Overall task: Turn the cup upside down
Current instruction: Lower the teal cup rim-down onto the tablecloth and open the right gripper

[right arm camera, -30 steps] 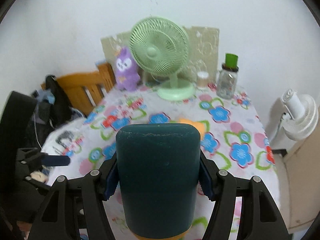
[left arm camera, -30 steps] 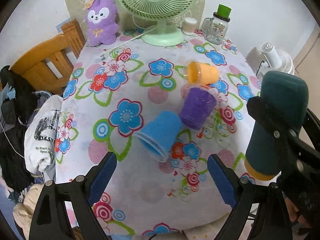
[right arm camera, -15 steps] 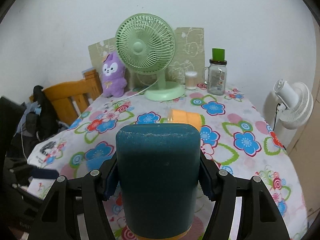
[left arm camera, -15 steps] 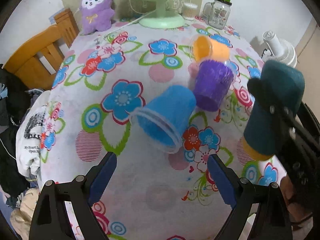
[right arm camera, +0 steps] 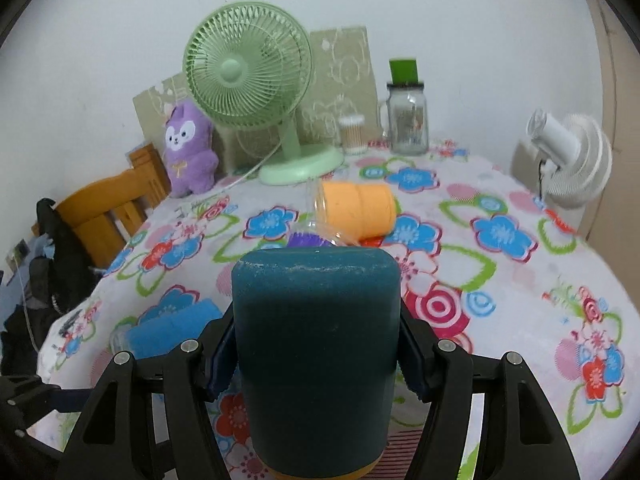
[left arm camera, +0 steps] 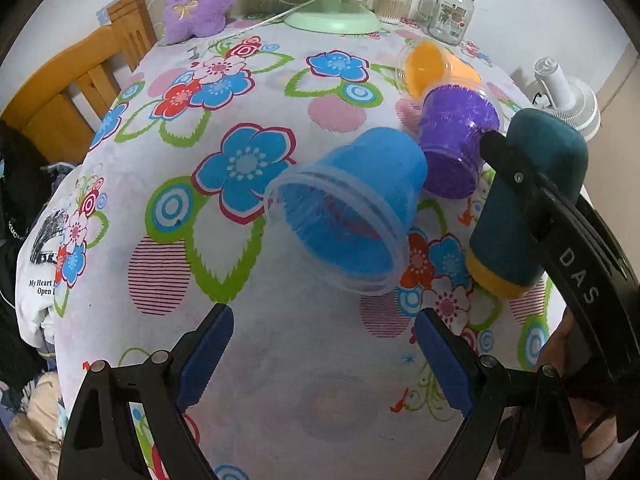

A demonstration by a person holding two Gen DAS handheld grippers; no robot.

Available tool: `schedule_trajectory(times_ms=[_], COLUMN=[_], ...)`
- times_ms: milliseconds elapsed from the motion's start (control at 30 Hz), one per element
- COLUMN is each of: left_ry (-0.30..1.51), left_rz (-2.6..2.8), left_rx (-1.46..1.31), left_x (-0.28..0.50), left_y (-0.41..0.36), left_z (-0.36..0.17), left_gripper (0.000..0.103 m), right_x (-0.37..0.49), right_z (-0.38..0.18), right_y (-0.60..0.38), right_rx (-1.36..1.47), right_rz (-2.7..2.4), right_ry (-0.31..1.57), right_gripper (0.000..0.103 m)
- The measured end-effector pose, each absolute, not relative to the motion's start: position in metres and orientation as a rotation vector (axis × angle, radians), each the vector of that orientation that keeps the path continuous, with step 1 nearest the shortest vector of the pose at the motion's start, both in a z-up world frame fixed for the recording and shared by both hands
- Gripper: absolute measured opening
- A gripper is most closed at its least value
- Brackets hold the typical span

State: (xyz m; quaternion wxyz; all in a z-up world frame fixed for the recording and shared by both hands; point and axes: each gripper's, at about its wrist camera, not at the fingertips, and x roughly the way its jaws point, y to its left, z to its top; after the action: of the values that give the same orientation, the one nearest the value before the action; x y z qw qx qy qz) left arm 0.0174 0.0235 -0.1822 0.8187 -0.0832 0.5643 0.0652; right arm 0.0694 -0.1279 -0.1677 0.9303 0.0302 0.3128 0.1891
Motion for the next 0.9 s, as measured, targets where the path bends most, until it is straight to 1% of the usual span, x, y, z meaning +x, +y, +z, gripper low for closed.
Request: schedule_trajectory(times_ms=[167, 300, 333, 367, 400, 433, 600, 767, 900], left_ry=[1.223, 1.249, 1.254, 1.261, 1.27, 1.278, 1.288, 1.26, 1.241], left_rz=[0.123, 0.114, 0.111, 0.109, 0.108, 0.108, 0.093, 0.109, 0.127], left_rx=[-0.163, -0.162, -0.166, -0.17, -0.172, -0.171, -0.176, -0.204, -0.234], left_x=[0.016, 0.015, 0.014, 0.014, 0.014, 0.013, 0.008, 0.007, 0.009], left_y=[0.02, 0.018, 0.018, 0.017, 0.017, 0.016, 0.013, 0.014, 0.016], left_z=[-0.185, -0.185, -0.185, -0.184, -0.182, -0.18, -0.152, -0.112, -0.086], left_gripper=[0.093, 0.093, 0.093, 0.093, 0.093, 0.093, 0.093, 0.093, 0.093], right_x=[0.056, 0.05, 0.05, 0.049, 0.049, 0.048, 0.047, 0.042, 0.042], right_z=[-0.165, -0.163, -0.162, -0.16, -0.157, -0.154, -0.124, -0.082, -0.051], right_y=[-0.126, -0.127, -0.127, -0.126, -0.126, -0.125, -0.128, -0.138, -0.146], right_rx=[0.029, 0.019, 0.022, 0.022, 0.021, 0.019, 0.018, 0.008, -0.041], right_rz=[0.409, 0.428, 0.434, 0.435, 0.431, 0.428, 0.409, 0.387, 0.369], right_ry=[0.641, 0.684, 0.703, 0.724, 0.744, 0.767, 0.897, 0.919, 0.906], right_gripper=[0.069, 0.071, 0.076, 0.085, 0.088, 0.088, 0.088, 0.093, 0.094])
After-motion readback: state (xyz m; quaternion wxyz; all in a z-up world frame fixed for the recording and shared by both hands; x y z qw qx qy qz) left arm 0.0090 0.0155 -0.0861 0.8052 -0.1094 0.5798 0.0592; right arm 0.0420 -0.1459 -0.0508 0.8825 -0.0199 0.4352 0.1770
